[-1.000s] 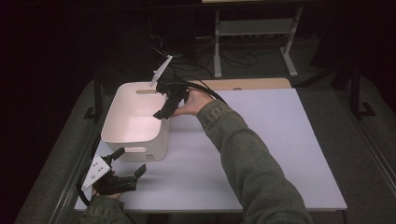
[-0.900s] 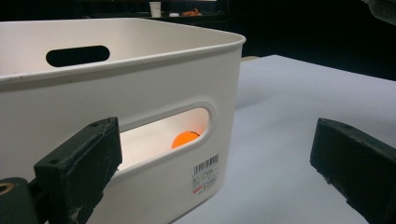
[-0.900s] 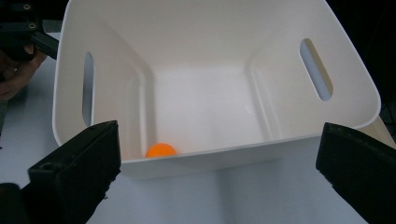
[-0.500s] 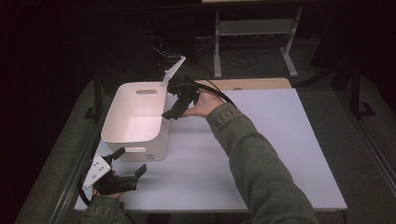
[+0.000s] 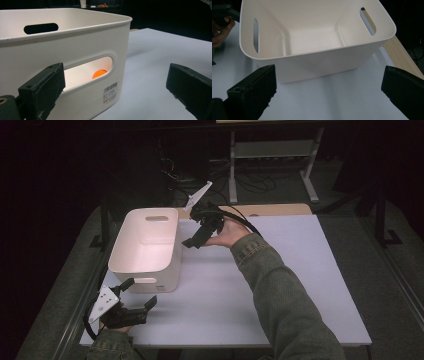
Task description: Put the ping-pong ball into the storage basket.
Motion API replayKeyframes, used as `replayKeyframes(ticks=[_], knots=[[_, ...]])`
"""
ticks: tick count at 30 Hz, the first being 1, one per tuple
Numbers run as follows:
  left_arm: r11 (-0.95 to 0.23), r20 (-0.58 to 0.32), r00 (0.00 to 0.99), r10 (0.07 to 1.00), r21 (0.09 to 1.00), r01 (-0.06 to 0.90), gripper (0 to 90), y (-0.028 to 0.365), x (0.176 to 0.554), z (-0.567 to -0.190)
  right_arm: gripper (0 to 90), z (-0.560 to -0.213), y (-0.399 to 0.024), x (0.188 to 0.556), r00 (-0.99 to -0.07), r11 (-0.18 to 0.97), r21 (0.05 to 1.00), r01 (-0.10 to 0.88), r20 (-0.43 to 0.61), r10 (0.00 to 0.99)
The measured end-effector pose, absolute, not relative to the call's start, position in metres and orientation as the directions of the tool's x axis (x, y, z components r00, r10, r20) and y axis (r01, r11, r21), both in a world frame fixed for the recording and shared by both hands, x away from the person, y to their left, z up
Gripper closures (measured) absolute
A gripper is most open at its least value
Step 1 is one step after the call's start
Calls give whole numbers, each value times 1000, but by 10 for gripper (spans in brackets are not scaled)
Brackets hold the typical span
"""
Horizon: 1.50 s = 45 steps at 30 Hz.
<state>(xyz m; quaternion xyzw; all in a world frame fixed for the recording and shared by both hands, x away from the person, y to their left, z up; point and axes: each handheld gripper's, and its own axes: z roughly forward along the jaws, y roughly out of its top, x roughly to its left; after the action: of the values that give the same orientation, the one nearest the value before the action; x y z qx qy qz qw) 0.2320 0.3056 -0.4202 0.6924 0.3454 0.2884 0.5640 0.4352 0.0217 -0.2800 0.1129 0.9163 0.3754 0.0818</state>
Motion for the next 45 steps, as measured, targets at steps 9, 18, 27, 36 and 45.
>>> replayKeyframes(ticks=[9,18,27,36,45], knots=[[-127,11,595,804,980,153,16,305,232,-420,0,-283,5,434,-953,679,714,169,-57,296],[-126,10,594,805,980,155,16,305,232,-420,0,-293,-13,432,-944,667,717,200,-42,328],[-129,11,594,805,979,156,16,305,233,-421,0,-297,-33,428,-931,661,715,226,-40,362],[-128,10,591,807,979,158,16,305,233,-421,0,-301,-50,424,-921,643,726,245,-32,388],[-127,9,591,806,979,157,16,305,233,-421,0,-308,-67,419,-908,631,730,262,-35,417]])
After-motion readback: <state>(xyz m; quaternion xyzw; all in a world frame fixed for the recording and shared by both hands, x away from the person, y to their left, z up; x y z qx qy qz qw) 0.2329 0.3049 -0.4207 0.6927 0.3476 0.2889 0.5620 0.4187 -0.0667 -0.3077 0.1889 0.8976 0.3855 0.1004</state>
